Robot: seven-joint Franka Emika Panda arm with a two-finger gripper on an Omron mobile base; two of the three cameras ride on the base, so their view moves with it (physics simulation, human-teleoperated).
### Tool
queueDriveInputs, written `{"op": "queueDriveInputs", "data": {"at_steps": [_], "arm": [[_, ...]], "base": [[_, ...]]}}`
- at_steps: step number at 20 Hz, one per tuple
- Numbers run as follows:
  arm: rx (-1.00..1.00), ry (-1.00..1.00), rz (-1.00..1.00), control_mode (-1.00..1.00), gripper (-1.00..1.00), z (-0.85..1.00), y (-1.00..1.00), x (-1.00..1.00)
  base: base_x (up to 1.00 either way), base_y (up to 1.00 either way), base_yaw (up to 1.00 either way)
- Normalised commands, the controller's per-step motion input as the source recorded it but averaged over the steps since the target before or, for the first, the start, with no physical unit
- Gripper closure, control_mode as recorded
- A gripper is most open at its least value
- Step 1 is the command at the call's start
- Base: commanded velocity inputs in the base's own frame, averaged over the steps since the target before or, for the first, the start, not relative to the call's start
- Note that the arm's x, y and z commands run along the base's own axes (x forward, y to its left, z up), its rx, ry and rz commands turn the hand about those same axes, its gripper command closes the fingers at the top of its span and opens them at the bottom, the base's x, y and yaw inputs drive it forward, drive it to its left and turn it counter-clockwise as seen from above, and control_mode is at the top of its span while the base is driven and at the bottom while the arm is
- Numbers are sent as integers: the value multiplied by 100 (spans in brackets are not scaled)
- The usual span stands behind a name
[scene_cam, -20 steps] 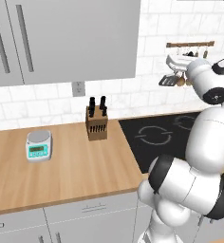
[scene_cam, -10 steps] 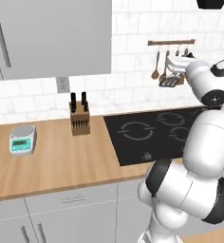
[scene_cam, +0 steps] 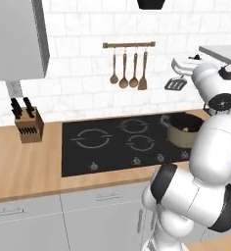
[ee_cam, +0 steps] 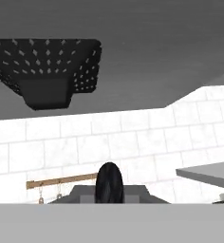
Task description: Put the lemon and sweet potato in the pot. Retrieve the spatula and lightly stir the vegetables in the pot.
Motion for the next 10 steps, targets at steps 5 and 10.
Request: {"op": "queueDriveInputs", "data": {"at_steps": [5,10], "arm": [[0,0,0,100,100,0,0,0],[0,0,0,100,100,0,0,0]], "base": [[55,-69,14],[89,-42,14]]}}
